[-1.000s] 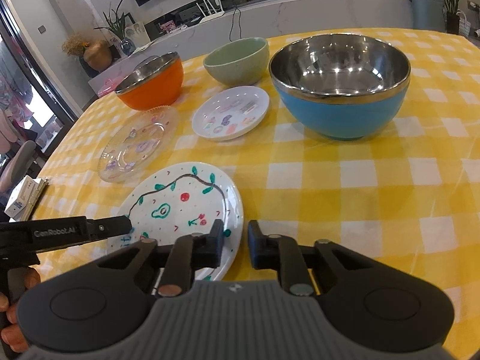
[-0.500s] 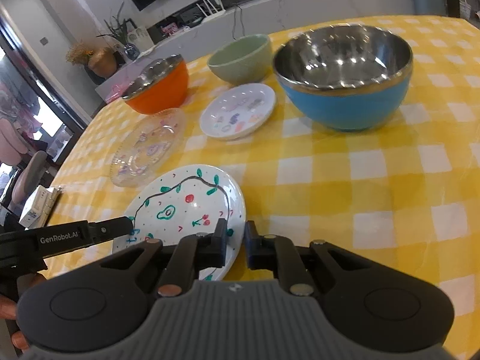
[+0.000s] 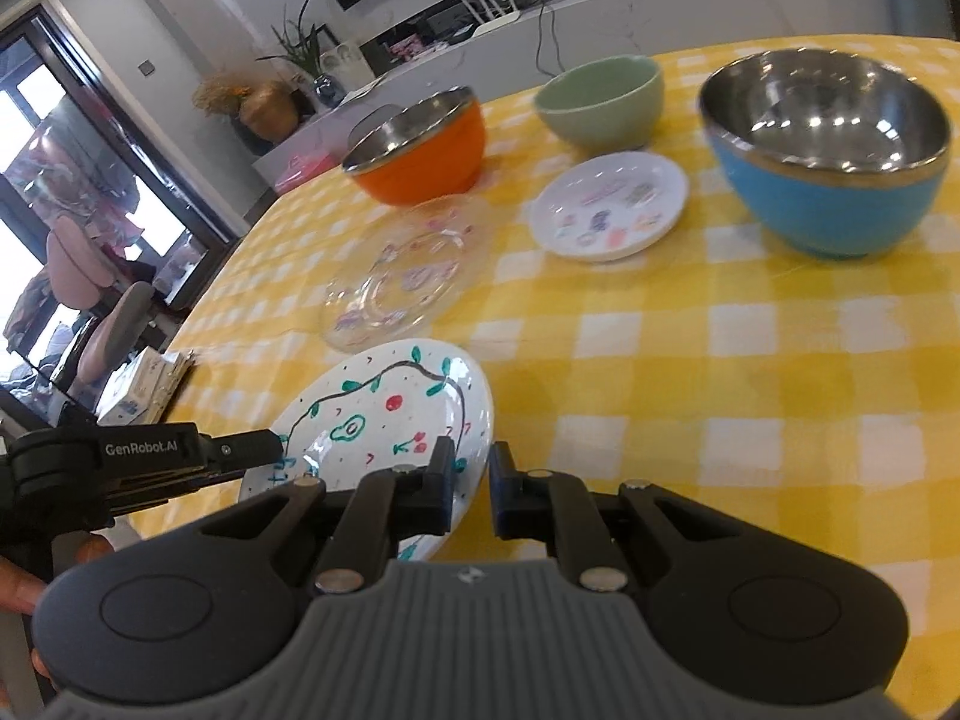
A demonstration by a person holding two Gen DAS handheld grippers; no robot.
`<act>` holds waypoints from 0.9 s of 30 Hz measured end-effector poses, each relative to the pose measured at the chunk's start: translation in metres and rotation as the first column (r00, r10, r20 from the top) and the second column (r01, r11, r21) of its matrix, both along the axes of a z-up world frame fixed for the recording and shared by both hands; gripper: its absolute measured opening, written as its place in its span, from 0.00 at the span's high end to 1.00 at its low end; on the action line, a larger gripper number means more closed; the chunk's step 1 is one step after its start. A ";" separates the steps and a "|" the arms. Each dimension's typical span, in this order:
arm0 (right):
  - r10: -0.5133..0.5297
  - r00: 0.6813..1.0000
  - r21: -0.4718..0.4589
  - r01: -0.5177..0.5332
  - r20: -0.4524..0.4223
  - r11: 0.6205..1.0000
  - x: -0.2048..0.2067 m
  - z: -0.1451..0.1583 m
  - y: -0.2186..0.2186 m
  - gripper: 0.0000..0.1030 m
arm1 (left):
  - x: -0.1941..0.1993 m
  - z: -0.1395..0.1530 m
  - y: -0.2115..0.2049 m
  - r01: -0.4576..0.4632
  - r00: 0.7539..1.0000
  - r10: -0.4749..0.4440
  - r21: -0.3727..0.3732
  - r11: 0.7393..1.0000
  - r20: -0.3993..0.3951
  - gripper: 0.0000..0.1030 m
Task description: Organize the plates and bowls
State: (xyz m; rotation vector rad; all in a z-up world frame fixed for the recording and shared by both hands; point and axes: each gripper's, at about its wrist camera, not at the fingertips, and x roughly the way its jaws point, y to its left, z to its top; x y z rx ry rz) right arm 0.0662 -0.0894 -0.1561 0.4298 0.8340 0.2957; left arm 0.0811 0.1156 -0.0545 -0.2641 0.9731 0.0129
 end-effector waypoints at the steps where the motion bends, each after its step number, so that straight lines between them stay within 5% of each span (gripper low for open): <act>1: 0.006 1.000 0.000 -0.006 -0.003 1.000 0.001 -0.001 0.003 0.90 | 0.000 0.000 0.003 -0.010 1.000 0.010 0.001 1.000 -0.003 0.86; 27: 0.098 0.995 -0.078 -0.097 0.013 0.992 -0.002 -0.013 0.024 0.91 | 0.000 -0.011 0.014 -0.041 0.998 0.042 0.034 0.999 -0.042 0.85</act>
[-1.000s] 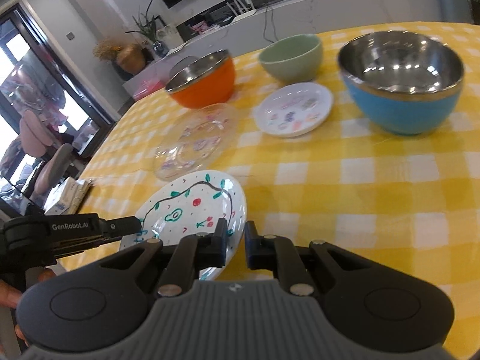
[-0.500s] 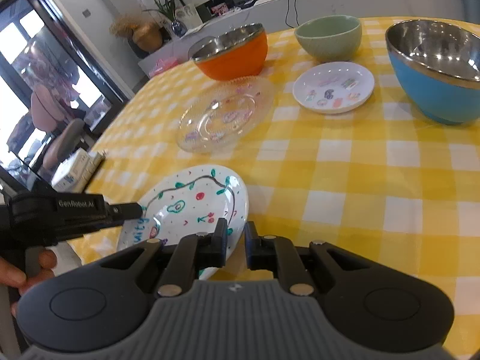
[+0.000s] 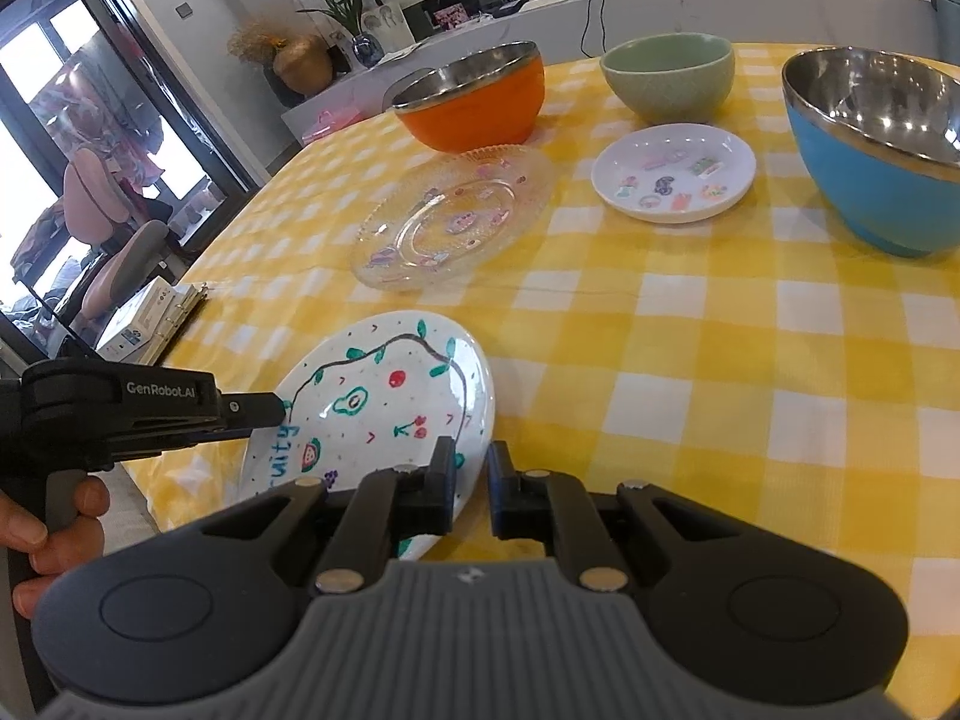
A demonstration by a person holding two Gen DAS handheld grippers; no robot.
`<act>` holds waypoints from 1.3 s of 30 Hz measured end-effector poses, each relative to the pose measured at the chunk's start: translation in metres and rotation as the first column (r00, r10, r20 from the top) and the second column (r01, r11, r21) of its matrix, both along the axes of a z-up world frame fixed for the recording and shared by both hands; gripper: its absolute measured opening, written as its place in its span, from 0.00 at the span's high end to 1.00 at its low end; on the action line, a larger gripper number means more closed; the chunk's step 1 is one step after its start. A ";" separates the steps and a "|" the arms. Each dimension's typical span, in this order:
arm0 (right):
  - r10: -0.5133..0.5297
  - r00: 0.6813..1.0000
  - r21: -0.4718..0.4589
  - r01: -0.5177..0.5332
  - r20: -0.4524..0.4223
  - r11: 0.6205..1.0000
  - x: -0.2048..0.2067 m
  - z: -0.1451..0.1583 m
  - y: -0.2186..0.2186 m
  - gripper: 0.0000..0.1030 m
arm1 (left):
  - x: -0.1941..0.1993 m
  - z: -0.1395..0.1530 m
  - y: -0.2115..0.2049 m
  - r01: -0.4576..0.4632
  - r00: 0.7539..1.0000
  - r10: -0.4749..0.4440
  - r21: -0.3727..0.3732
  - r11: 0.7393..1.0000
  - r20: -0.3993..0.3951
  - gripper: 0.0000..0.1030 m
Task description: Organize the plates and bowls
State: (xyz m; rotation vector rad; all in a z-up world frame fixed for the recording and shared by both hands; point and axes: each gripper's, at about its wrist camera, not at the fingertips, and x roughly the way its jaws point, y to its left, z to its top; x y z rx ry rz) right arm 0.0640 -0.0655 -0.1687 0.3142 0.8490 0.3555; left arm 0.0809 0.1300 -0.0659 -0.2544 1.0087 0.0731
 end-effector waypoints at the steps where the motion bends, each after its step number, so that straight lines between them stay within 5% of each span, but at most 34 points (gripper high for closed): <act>1: 0.003 1.000 -0.006 -0.003 0.006 1.000 -0.001 0.000 0.000 0.91 | 0.000 0.000 0.001 -0.003 1.000 0.003 -0.005 1.000 0.001 0.85; 15: -0.058 0.997 -0.007 0.058 0.057 0.998 -0.005 0.010 -0.010 0.69 | -0.001 0.015 -0.011 0.048 0.991 -0.044 -0.029 0.998 0.128 0.79; 39: -0.220 0.973 0.033 0.219 0.065 0.975 0.050 0.042 -0.034 0.57 | 0.064 0.057 -0.030 0.105 0.980 -0.094 -0.056 0.993 0.175 0.61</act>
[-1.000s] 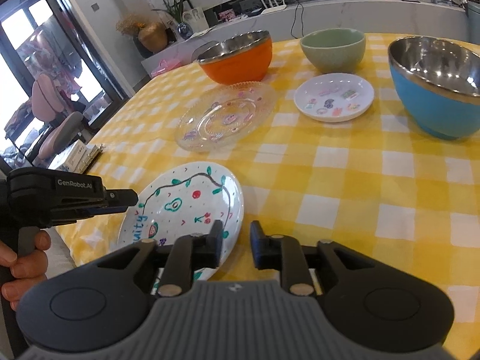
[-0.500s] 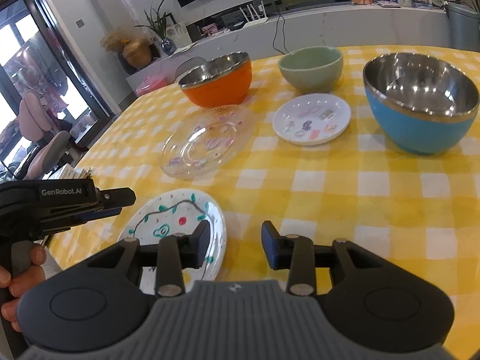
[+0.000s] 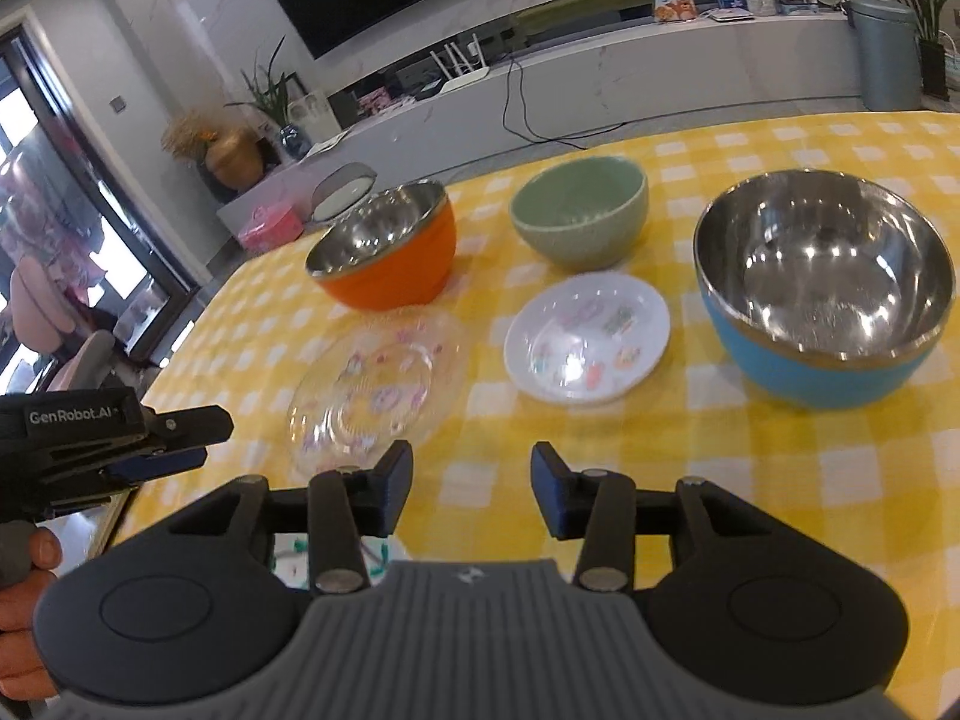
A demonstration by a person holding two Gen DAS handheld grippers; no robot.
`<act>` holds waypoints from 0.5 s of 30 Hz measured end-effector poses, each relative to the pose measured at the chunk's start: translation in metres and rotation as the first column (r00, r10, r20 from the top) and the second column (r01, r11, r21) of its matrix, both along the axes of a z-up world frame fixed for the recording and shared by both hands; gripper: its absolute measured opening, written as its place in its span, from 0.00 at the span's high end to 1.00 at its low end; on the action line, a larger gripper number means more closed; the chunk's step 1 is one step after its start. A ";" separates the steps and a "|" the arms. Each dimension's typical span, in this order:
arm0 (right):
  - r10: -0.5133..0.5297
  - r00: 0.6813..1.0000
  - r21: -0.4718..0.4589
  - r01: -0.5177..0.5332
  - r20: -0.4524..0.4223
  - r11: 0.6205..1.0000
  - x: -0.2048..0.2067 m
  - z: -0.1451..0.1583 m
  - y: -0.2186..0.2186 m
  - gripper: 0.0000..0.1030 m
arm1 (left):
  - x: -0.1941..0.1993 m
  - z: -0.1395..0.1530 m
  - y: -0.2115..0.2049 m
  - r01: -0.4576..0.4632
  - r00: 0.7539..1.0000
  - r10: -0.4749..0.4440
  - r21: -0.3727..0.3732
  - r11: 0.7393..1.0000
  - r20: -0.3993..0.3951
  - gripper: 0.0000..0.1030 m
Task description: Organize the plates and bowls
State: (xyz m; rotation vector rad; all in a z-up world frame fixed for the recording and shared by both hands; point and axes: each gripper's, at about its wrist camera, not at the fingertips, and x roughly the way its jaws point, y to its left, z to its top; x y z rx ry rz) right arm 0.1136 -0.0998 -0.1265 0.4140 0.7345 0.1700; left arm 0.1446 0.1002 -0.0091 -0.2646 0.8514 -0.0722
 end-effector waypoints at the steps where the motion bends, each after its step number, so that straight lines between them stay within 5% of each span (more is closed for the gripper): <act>1: -0.005 1.000 0.005 0.005 0.000 1.000 0.004 0.000 0.000 0.57 | 0.004 0.000 0.000 0.007 1.000 -0.007 0.004 1.000 0.009 0.60; 15: -0.056 0.998 0.070 0.058 -0.028 0.996 0.049 -0.025 -0.002 0.57 | 0.042 -0.048 0.024 -0.016 1.000 0.017 -0.088 0.996 0.005 0.53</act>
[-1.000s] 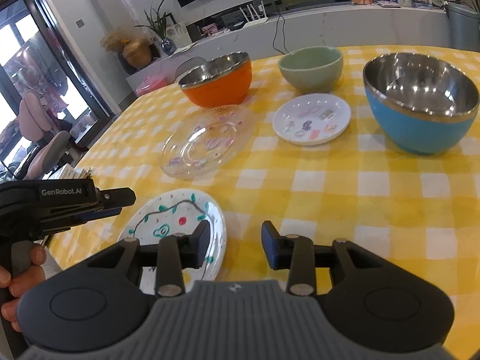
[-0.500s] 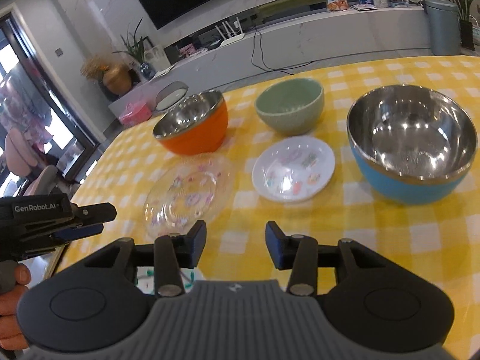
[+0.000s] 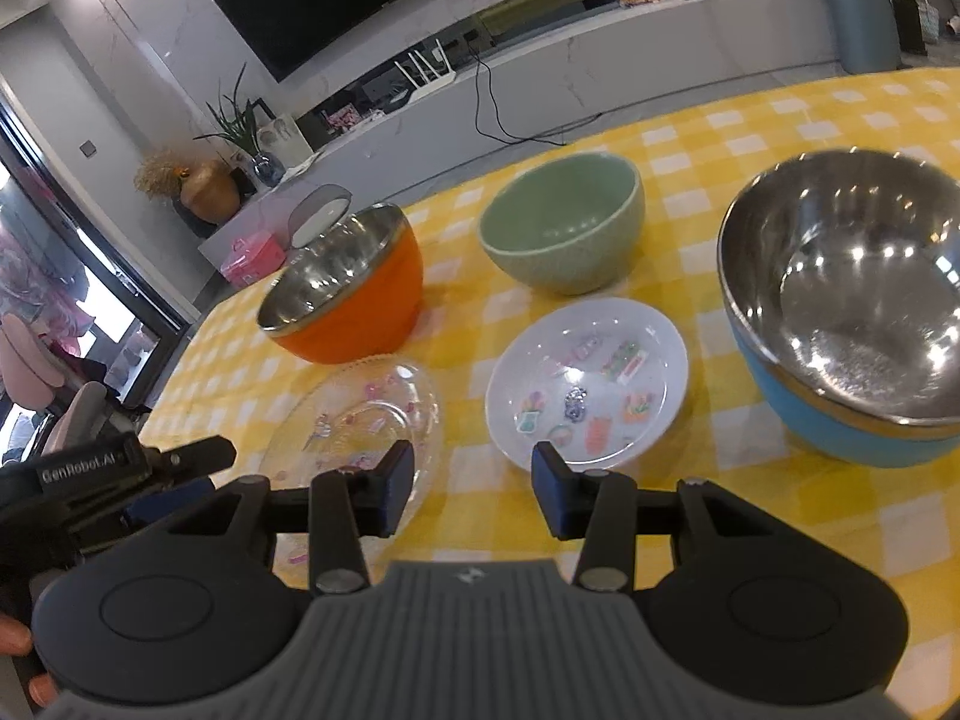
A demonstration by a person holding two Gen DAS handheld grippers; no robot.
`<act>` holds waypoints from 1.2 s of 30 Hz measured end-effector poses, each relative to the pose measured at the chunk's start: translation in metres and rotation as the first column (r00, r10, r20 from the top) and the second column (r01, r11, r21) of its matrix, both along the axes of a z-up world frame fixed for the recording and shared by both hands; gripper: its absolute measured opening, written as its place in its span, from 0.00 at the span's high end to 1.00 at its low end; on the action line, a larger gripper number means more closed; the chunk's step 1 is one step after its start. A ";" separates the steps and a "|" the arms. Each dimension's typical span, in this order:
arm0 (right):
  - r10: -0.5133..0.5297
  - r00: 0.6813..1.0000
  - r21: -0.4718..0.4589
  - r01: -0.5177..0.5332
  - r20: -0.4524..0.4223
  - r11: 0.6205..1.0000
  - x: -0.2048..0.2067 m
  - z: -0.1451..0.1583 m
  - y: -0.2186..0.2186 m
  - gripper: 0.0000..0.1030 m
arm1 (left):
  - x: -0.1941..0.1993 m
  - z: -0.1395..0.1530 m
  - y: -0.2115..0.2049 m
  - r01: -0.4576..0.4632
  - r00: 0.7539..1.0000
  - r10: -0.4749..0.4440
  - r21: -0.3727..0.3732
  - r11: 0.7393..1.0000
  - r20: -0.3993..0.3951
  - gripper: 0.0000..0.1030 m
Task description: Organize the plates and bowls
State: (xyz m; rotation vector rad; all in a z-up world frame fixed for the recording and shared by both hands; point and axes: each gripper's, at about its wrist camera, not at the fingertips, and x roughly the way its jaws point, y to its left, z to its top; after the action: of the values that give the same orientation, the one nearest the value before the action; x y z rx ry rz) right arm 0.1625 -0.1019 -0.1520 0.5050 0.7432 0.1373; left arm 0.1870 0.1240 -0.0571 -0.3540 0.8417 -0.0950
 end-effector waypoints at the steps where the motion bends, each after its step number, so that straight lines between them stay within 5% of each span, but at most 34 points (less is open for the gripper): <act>1: 0.007 1.000 0.005 -0.007 0.004 1.000 0.003 -0.003 0.001 0.59 | 0.002 -0.004 0.001 -0.004 1.000 0.004 -0.005 1.000 -0.006 0.53; 13: 0.104 0.994 0.001 -0.104 0.026 0.995 0.021 -0.018 0.023 0.76 | 0.013 -0.029 0.018 -0.052 0.999 0.051 -0.035 0.998 -0.017 0.61; 27: 0.109 0.991 0.064 -0.114 0.075 0.991 0.031 -0.032 0.023 0.79 | 0.017 -0.037 0.012 -0.027 1.000 0.028 -0.037 0.999 0.011 0.78; 36: 0.087 0.994 0.091 -0.092 0.064 0.992 0.030 -0.035 0.016 0.92 | 0.015 -0.037 0.013 -0.029 0.999 0.030 -0.027 0.999 0.020 0.85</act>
State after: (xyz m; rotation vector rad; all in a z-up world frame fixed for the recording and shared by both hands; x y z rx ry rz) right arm 0.1930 -0.0864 -0.1867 0.5545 0.7029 0.2710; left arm 0.2023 0.1367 -0.0945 -0.3896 0.8152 -0.0823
